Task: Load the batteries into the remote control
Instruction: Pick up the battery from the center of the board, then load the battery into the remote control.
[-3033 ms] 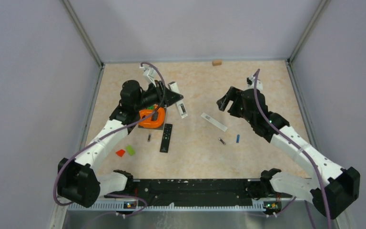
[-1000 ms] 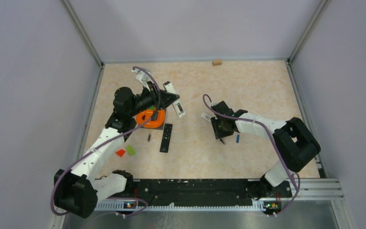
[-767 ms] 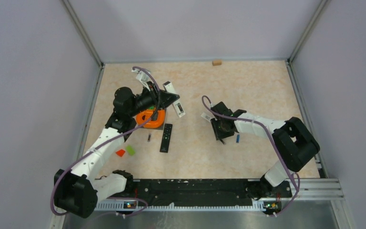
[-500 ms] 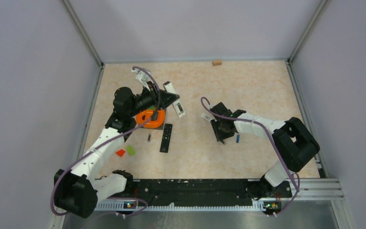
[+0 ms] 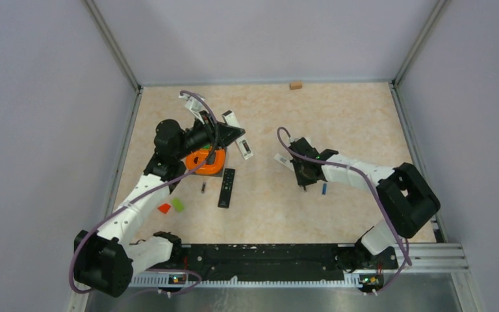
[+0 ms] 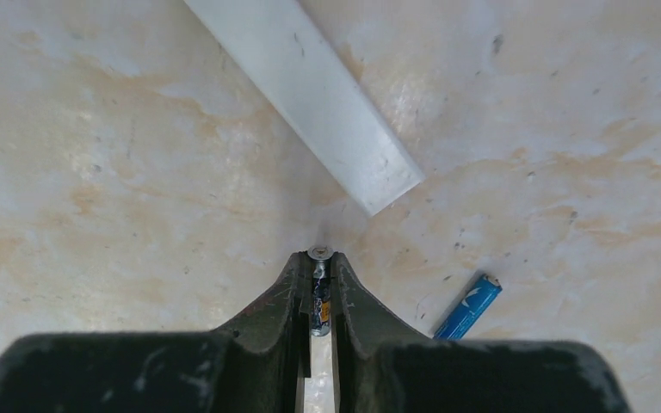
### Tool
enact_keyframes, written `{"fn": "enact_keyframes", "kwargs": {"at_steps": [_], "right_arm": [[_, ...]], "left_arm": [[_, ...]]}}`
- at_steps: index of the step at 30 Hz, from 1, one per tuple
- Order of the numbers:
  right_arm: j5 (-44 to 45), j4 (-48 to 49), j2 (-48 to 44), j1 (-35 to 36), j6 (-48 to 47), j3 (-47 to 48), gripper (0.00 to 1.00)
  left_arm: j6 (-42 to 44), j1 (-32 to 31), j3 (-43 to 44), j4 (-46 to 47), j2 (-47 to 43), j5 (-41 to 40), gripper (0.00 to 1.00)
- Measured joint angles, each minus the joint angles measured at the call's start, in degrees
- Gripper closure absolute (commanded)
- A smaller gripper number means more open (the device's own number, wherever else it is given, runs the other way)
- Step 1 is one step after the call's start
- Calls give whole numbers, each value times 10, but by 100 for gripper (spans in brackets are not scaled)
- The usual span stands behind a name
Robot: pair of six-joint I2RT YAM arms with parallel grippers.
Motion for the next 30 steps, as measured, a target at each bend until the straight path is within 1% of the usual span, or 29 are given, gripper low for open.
{"fn": "enact_keyframes", "kwargs": {"at_steps": [3, 5, 6, 10, 13, 18, 21, 25, 30], "right_arm": [[15, 20, -50, 0, 9, -8, 94], [14, 44, -108, 0, 14, -19, 94], [6, 67, -151, 0, 16, -27, 94], [-40, 120, -263, 0, 21, -30, 94], [-72, 148, -299, 3, 29, -12, 94], [-141, 220, -311, 30, 49, 13, 95], [-167, 264, -309, 53, 62, 28, 94], [-177, 308, -288, 84, 62, 60, 94], [-170, 329, -257, 110, 42, 87, 94]], "left_arm": [[-10, 0, -3, 10, 1, 5, 100], [-21, 0, -3, 26, 5, 16, 100], [-28, 0, -4, 35, 8, 20, 100], [-72, 0, -5, 88, 33, 47, 100], [-99, 0, -5, 113, 49, 58, 100], [-158, 0, -5, 150, 66, 62, 100], [-204, 0, -5, 170, 78, 66, 100], [-263, 0, -5, 186, 92, 76, 100], [-293, 0, -2, 173, 92, 79, 100]]}}
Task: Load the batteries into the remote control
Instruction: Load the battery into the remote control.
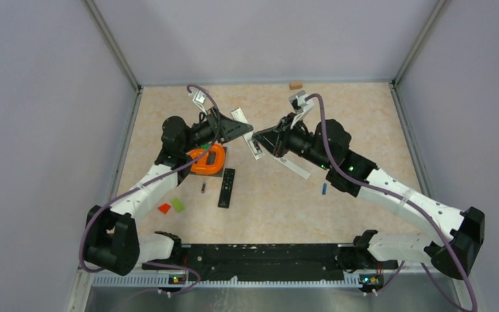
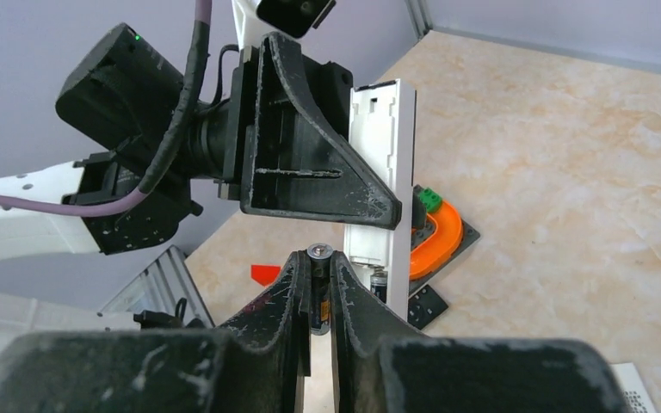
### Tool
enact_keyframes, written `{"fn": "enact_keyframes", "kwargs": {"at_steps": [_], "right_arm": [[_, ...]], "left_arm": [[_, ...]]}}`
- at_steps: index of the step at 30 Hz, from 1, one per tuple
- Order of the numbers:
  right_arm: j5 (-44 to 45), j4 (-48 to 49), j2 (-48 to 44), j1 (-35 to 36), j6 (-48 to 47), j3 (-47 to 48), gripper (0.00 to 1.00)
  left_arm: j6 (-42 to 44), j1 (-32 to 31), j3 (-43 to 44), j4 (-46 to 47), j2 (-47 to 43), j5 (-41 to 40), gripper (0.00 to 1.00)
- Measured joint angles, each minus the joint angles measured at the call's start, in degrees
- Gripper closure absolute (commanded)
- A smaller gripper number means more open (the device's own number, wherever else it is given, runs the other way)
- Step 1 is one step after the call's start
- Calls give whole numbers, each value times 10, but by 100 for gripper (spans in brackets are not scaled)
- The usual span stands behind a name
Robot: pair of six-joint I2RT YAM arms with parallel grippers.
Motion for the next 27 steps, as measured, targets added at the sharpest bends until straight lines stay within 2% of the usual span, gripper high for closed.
{"fn": "enact_keyframes", "kwargs": {"at_steps": [17, 23, 27], "right_arm": [[55, -27, 49, 24, -75, 15, 91], [56, -40, 55, 26, -83, 22, 88], [53, -49, 59, 27, -84, 31, 80]], "left_arm": [[-75, 3, 4, 3, 41, 24, 100], [-88, 7, 4, 17, 41, 26, 100], [-91, 9, 4, 21, 41, 28, 100]]}}
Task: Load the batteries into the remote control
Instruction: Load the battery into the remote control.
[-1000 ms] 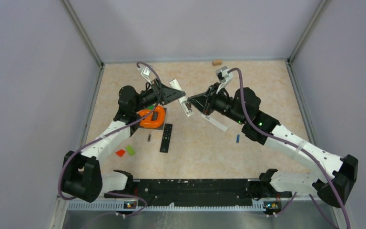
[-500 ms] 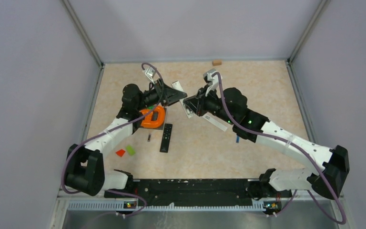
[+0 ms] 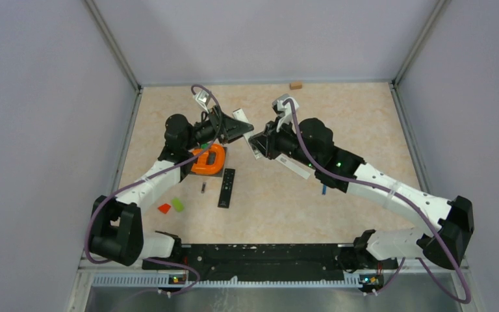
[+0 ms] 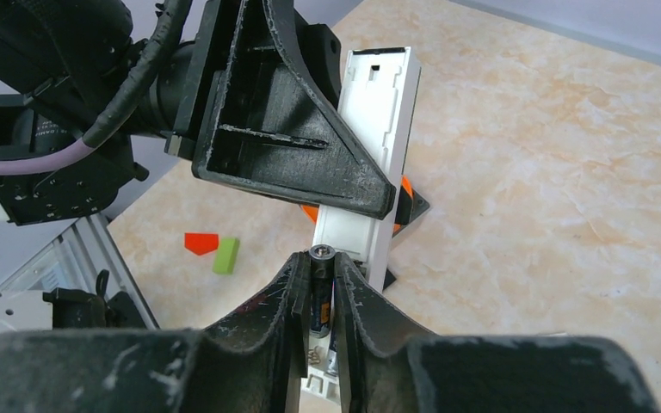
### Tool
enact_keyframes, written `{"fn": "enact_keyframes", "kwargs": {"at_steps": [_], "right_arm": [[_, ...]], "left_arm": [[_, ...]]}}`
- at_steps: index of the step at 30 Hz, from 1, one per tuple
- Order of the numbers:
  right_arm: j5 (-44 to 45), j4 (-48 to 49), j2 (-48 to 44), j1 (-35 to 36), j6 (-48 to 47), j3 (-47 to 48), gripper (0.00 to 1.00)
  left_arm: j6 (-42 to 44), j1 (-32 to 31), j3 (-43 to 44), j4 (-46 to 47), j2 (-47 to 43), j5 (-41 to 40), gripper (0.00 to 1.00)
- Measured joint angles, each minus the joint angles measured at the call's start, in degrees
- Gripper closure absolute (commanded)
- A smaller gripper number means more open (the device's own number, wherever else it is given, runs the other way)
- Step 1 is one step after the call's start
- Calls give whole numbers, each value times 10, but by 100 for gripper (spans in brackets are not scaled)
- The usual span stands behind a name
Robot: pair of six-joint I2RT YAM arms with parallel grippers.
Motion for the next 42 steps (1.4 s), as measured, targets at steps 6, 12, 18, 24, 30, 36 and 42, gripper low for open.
{"fn": "enact_keyframes", "kwargs": {"at_steps": [6, 12, 18, 24, 30, 36, 42], "right_arm": [[-2, -18, 0, 1, 2, 7, 67], [-2, -38, 0, 1, 17, 23, 60], [15, -56, 0, 1, 59, 37, 24], [57, -78, -10, 1, 151, 35, 12], [80, -52, -31, 1, 280, -13, 12], [64, 7, -31, 1, 409, -71, 9], [60, 60, -28, -1, 478, -93, 9]], "left_arm": [[-1, 2, 0, 1, 0, 0, 100], [1, 3, 0, 5, 0, 0, 100], [16, 4, 0, -2, 0, -4, 100], [48, 6, 0, -6, 0, -24, 100], [52, 6, -4, 3, -6, -40, 100], [48, 6, -13, 21, -17, -49, 100], [45, 7, -16, 34, -22, -50, 100]]}}
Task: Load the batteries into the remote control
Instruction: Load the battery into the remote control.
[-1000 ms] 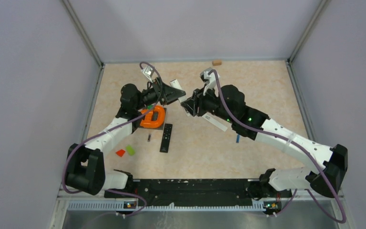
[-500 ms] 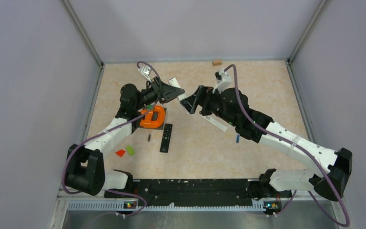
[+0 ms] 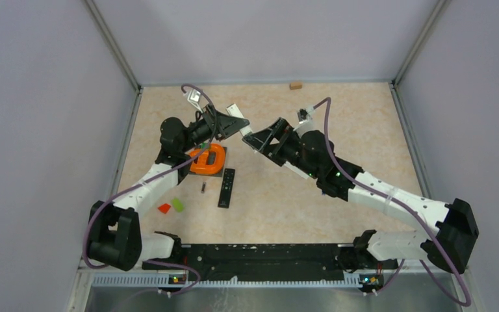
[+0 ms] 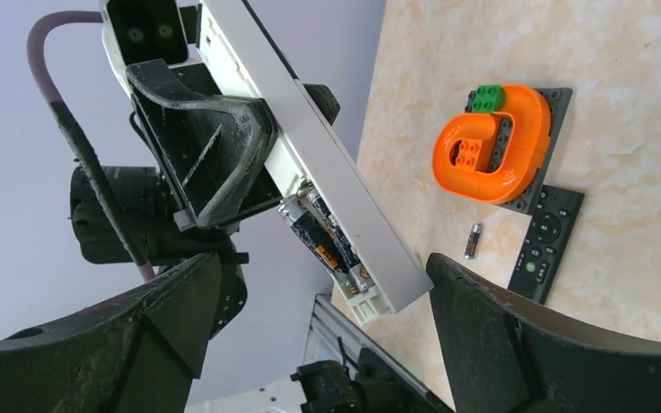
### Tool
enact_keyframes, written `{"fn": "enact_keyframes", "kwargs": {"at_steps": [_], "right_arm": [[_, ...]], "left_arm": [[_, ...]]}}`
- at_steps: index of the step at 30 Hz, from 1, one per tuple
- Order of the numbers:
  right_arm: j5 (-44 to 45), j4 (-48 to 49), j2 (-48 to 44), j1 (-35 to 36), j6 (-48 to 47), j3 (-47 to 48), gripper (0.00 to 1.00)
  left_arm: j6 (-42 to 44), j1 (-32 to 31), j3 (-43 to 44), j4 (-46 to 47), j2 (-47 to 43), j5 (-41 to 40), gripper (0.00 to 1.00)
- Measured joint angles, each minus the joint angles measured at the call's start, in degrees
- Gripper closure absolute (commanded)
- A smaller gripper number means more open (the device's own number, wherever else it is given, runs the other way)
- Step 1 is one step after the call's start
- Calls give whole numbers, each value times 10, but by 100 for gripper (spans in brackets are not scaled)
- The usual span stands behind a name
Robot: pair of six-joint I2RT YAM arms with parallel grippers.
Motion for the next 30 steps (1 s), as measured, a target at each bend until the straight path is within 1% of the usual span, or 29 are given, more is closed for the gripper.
{"fn": "enact_keyframes", "kwargs": {"at_steps": [6, 8, 9, 11, 16, 23, 27, 30], "right_arm": [[-7, 38, 15, -5, 37, -8, 10], [-10, 52, 19, -8, 48, -12, 17], [-11, 58, 20, -10, 54, -14, 22], [-14, 66, 20, -16, 67, -21, 27], [-35, 81, 27, -36, 98, -28, 28], [-57, 93, 31, -48, 110, -29, 28], [-73, 104, 41, -54, 113, -29, 32], [-88, 112, 49, -59, 113, -29, 38]], "left_arm": [[0, 1, 0, 9, -1, 0, 100], [0, 1, 0, 10, -1, 0, 100], [-1, 1, 0, 11, -1, 0, 100], [-1, 1, 0, 13, -1, 1, 100], [-2, 1, -3, 17, -1, 0, 100], [-2, 1, -3, 23, -1, 5, 100], [-2, 1, -3, 23, -1, 10, 100], [-2, 1, -3, 23, -1, 14, 100]]}}
